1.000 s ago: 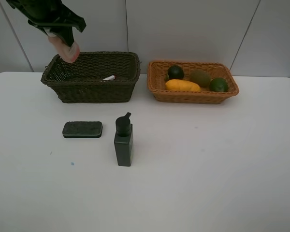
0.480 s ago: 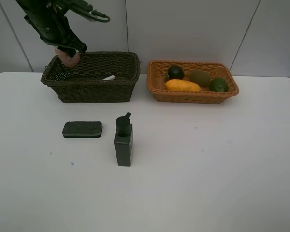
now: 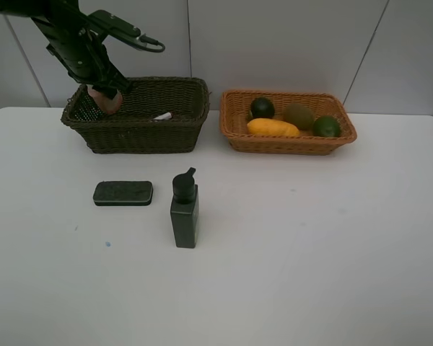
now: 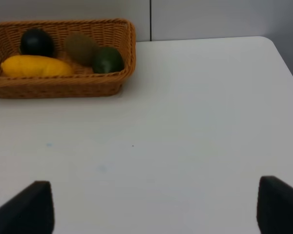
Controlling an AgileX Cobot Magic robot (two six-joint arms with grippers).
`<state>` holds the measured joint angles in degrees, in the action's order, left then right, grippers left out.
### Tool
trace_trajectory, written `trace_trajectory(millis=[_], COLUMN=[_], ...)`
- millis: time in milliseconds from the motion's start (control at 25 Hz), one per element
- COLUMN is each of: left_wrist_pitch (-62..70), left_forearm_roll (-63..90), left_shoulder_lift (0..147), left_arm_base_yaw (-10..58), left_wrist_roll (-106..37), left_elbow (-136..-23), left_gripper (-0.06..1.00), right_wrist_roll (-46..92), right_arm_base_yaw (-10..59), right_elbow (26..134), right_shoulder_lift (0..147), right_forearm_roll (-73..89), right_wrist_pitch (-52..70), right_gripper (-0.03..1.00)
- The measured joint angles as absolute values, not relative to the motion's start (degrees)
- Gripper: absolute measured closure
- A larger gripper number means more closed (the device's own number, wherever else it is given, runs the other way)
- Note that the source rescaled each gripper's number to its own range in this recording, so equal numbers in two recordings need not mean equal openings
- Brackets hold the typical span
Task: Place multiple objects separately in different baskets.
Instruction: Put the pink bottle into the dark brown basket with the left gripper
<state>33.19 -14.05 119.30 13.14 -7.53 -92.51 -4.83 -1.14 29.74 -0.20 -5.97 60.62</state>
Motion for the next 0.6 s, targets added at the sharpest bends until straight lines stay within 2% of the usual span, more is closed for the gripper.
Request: trace_trajectory(millis=[160,200,280,320,360,440,600], left_wrist_pitch=[32.9,32.8,32.5,32.5,32.5,32.5,32.5], left_forearm_roll=[-13.5,-13.5,-13.5,-13.5,-13.5,-13.5,-13.5], left_shoulder_lift=[119.3,119.3,119.3,119.3,119.3,119.3,119.3], left_arm_base_yaw=[13.1,13.1,13.1,13.1,13.1,13.1,13.1], left_wrist_roll=[-7.6,-7.8,-8.1,-8.1,-8.2,-8.2,-8.2], left_elbow=[-92.5,-92.5,-92.5,-92.5,-92.5,-92.5,-92.5], left_gripper=[0.63,0.56,0.21,0.09,0.03,-0.03,-0.05], right_wrist_roll=[-4.8,-4.8,-4.8,-4.8,-4.8,-4.8,-4.8], right_arm_base_yaw=[-1.1,-1.1,-1.1,-1.1,-1.1,-1.1,-1.1], right_elbow=[29.7,29.7,29.7,29.7,29.7,29.7,29.7], right_shoulder_lift=[-0.2,-0.2,-0.2,-0.2,-0.2,-0.2,-0.2], right_forearm_roll=[-6.0,-6.0,-6.0,-6.0,-6.0,-6.0,-6.0], right_wrist_pitch=[60.6,60.6,60.6,60.6,60.6,60.6,60.6], right_gripper=[-0.03,-0.03,-0.03,-0.03,-0.03,-0.03,-0.03])
